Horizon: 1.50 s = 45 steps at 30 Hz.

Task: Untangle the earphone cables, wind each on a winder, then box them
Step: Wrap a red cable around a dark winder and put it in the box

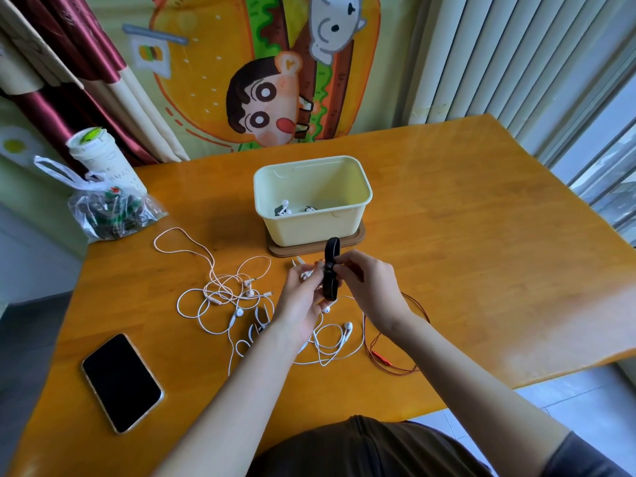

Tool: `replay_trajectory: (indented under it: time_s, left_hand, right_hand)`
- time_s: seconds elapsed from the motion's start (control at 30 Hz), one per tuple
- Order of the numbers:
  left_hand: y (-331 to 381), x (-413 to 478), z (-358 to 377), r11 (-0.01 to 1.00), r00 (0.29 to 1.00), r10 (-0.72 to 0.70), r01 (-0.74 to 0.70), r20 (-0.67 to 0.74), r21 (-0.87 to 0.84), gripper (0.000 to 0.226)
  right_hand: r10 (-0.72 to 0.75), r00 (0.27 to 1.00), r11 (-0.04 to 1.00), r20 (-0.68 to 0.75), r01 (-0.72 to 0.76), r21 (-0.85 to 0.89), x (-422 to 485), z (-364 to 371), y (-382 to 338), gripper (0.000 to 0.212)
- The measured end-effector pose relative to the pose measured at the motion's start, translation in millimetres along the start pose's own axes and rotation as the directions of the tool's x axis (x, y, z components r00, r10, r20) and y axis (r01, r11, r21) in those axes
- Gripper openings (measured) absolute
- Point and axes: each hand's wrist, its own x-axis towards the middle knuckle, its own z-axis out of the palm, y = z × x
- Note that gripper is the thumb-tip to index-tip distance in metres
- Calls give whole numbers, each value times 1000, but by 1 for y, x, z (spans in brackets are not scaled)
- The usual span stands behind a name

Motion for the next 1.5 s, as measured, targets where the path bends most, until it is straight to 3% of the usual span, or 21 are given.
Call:
replay_trajectory:
  time_s: [0.13, 0.37, 0.63, 0.87, 1.07, 1.13, 1.3, 1.5]
  left_hand:
    - [-2, -7, 5, 965, 987, 163, -162, 13, 204, 15]
    - [-3, -5, 3, 894, 966, 254, -253, 47, 369, 16]
    - [2, -4, -3, 872, 974, 217, -225, 67, 434, 15]
    - [10, -3, -10, 683, 964, 223, -262, 147, 682, 15]
    - [23, -4, -15, 605, 950, 236, -308, 204, 734, 17]
    - [24, -6, -17, 635, 950, 205, -314, 237, 706, 19]
    - [23, -7, -9, 865, 961, 122, -225, 248, 449, 19]
    - [24, -1, -3, 993, 989, 67, -79, 130, 90, 16]
  right_hand:
    - [13, 999, 1000, -39, -12, 17, -2, 2, 3, 13]
    - [-13, 1000, 1000, 14, 13, 8, -2, -1, 4, 13]
    - [-64, 997, 990, 50, 70, -123, 2, -6, 7, 13]
    - [-151, 988, 955, 38, 156, -253, 11, -17, 8, 9]
    - [-182, 983, 944, -26, 167, -286, 20, -25, 8, 8]
    - [-155, 988, 949, -20, 143, -283, 25, -29, 10, 9]
    - [-15, 1000, 993, -11, 14, -117, 22, -19, 14, 11]
    - [100, 995, 995, 28, -101, 21, 10, 4, 16, 17]
